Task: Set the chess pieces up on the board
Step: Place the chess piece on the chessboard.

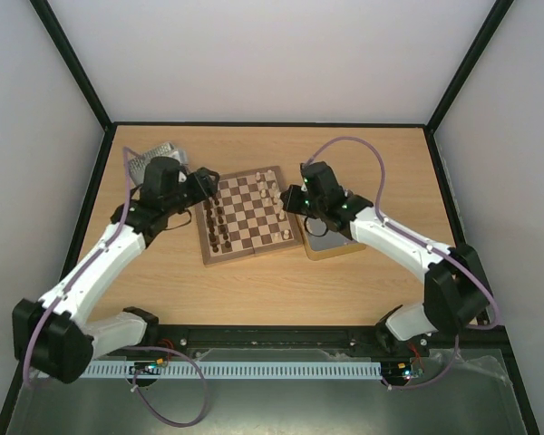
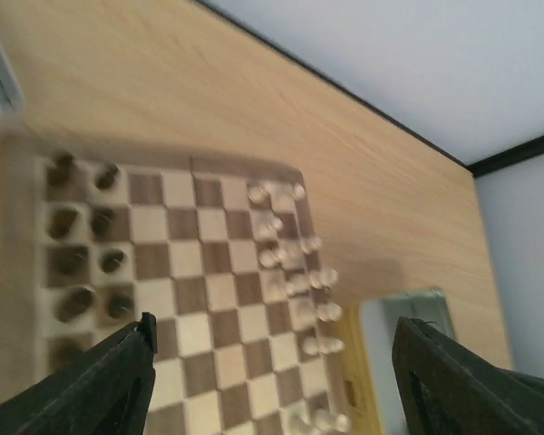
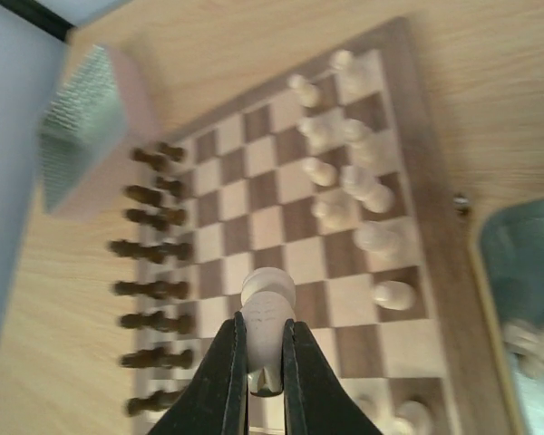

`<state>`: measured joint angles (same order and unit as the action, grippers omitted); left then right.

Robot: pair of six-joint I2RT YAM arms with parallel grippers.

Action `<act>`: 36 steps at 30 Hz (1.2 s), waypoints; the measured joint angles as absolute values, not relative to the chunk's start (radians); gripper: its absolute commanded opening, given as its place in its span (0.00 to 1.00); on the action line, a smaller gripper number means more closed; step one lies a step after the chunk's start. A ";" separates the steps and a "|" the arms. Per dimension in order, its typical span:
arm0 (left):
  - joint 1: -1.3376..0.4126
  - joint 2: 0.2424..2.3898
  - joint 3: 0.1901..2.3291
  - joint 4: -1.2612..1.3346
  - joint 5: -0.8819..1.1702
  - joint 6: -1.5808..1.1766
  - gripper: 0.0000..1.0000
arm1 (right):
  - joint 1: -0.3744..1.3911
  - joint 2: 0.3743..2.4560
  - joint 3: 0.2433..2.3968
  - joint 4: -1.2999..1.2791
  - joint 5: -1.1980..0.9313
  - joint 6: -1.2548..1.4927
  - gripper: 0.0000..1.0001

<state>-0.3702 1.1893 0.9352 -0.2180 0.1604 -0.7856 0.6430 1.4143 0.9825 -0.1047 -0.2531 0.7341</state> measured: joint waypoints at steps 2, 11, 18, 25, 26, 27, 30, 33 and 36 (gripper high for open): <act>-0.368 1.134 0.951 -0.265 0.077 -0.714 0.77 | 0.643 1.456 1.042 -0.214 -0.213 0.705 0.02; -0.368 0.967 0.965 -0.305 -0.119 -0.487 0.78 | 0.668 1.615 1.221 -0.573 -0.089 0.586 0.02; -0.368 0.955 0.939 -0.306 -0.160 -0.423 0.78 | 0.688 1.746 1.303 -0.681 -0.081 0.538 0.02; -0.368 0.950 0.916 -0.305 -0.166 -0.403 0.79 | 0.693 1.810 1.335 -0.701 -0.101 0.530 0.03; -0.368 0.949 0.915 -0.305 -0.166 -0.403 0.78 | 0.694 1.820 1.338 -0.702 -0.104 0.530 0.03; -0.368 0.949 0.915 -0.305 -0.166 -0.401 0.78 | 0.694 1.825 1.340 -0.702 -0.108 0.530 0.04; -0.368 0.949 0.913 -0.304 -0.166 -0.399 0.79 | 0.694 1.838 1.349 -0.702 -0.122 0.528 0.05; -0.368 0.948 0.912 -0.302 -0.166 -0.399 0.79 | 0.694 1.845 1.351 -0.702 -0.131 0.526 0.07; -0.368 0.945 0.907 -0.299 -0.165 -0.399 0.79 | 0.694 1.852 1.351 -0.702 -0.133 0.527 0.10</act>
<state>-0.3679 0.9455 0.9070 -0.2989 -0.1654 -0.3992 0.6945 1.8519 1.3510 -0.7025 -0.1333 0.5266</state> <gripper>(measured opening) 0.785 0.076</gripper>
